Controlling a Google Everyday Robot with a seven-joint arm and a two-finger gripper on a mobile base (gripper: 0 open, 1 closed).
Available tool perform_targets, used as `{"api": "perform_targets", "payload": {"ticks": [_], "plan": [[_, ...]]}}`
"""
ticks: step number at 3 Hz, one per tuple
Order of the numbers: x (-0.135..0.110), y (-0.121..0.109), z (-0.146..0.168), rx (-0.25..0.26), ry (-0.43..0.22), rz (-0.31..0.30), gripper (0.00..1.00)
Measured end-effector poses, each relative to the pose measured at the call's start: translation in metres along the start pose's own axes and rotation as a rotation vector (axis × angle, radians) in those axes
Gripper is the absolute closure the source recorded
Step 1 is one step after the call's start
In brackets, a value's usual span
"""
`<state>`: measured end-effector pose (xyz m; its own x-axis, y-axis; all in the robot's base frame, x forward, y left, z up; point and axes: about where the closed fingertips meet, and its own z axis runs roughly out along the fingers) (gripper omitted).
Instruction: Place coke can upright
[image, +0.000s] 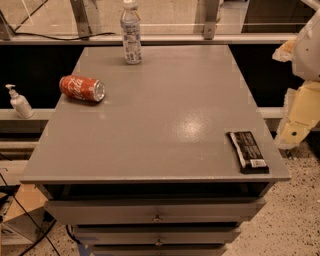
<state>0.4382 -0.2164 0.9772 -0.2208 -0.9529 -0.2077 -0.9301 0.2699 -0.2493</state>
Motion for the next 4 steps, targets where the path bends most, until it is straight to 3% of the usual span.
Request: {"api": "perform_targets", "payload": {"ticks": [2,3,4], "plan": [[-0.005,-0.001,0.000,-0.008,-0.006,-0.027,0.00],[-0.037,-0.001,0.002,-0.031,-0.028,-0.141,0.00],[-0.092,0.004,0.010,-0.061,-0.059,-0.304,0.00]]}}
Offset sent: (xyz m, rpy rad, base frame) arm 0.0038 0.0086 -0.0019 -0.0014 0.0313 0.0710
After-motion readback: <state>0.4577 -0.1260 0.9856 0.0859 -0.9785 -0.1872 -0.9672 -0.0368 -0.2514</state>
